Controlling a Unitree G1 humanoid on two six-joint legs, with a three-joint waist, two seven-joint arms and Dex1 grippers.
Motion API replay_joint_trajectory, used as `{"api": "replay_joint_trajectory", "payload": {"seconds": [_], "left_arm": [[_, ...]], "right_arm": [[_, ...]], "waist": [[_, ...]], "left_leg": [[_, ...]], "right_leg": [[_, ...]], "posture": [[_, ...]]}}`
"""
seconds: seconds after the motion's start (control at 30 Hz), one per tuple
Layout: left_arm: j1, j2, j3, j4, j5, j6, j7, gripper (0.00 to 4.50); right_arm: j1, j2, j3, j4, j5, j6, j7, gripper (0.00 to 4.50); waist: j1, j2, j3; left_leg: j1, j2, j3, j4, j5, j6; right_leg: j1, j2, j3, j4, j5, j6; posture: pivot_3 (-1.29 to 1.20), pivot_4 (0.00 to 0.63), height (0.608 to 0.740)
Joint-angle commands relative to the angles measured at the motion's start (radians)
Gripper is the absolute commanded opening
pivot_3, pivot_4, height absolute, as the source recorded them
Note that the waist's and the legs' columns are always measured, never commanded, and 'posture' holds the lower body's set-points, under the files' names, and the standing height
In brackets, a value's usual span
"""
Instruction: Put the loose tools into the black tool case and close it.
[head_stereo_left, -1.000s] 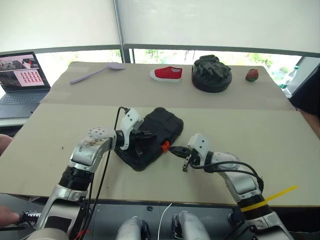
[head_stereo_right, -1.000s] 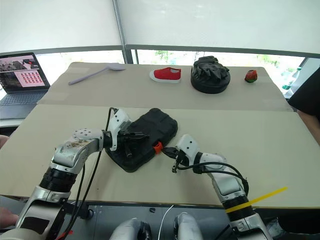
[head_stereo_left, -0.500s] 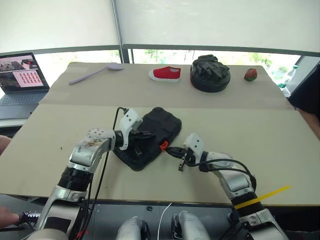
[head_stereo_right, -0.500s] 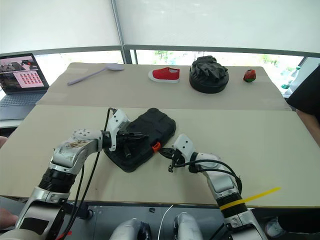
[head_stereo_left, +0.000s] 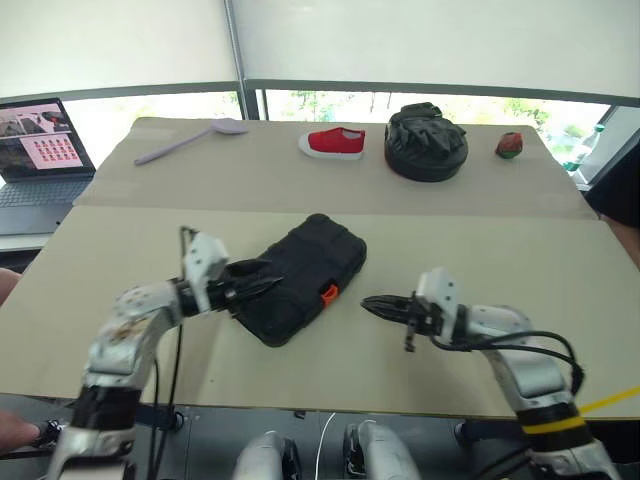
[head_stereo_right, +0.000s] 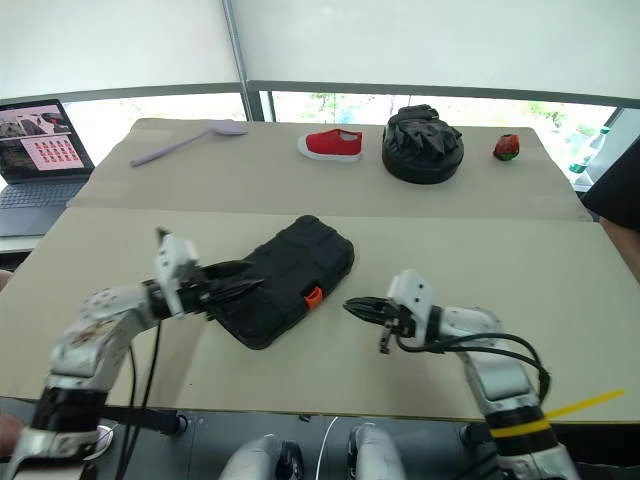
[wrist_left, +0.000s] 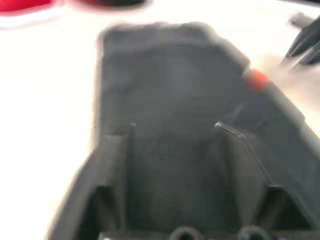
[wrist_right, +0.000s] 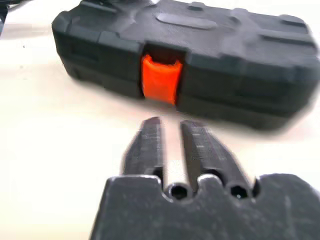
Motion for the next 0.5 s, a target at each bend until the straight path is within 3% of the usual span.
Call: {"api": "replay_joint_trajectory", "payload": {"seconds": [0.03,0.07,0.27,0.5], "left_arm": [[0.136,0.073,0.145,0.037,0.047,-0.094,0.021,4.26],[0.165,0.079,0.168,0.043,0.051,-0.108,0.032,4.5],[0.365,0.051,0.322,0.08,0.082,-0.25,0.106,4.5],[0.402,-0.016,0.318,0.026,0.104,-0.315,0.205,4.5]], "right_arm": [[-0.002,-0.044,-0.111,0.046,0.016,-0.138,0.019,2.22],[-0.002,-0.05,-0.123,0.067,0.008,-0.172,0.018,2.55],[-0.02,-0.091,-0.167,0.213,-0.018,-0.287,0.03,4.45],[-0.078,-0.078,-0.135,0.33,-0.043,-0.387,0.043,4.45]], "waist": [[0.003,0.0,0.0],[0.003,0.0,0.001],[0.01,-0.006,0.011],[0.023,-0.006,0.012]], "left_leg": [[-0.004,0.0,0.0,0.0,0.0,0.0],[-0.005,-0.001,0.0,0.001,0.0,0.0],[-0.009,-0.001,0.0,0.001,0.0,0.0],[-0.01,-0.001,0.0,0.002,0.001,-0.002]], "right_leg": [[-0.003,0.0,0.0,0.0,0.0,0.0],[-0.004,-0.001,0.0,0.0,0.0,0.0],[-0.008,-0.001,-0.001,0.0,0.0,0.0],[-0.007,-0.003,-0.002,-0.002,0.001,0.001]], "posture": [[0.0,0.15,0.74],[0.0,0.15,0.74],[0.0,0.15,0.74],[0.0,0.15,0.74]]}}
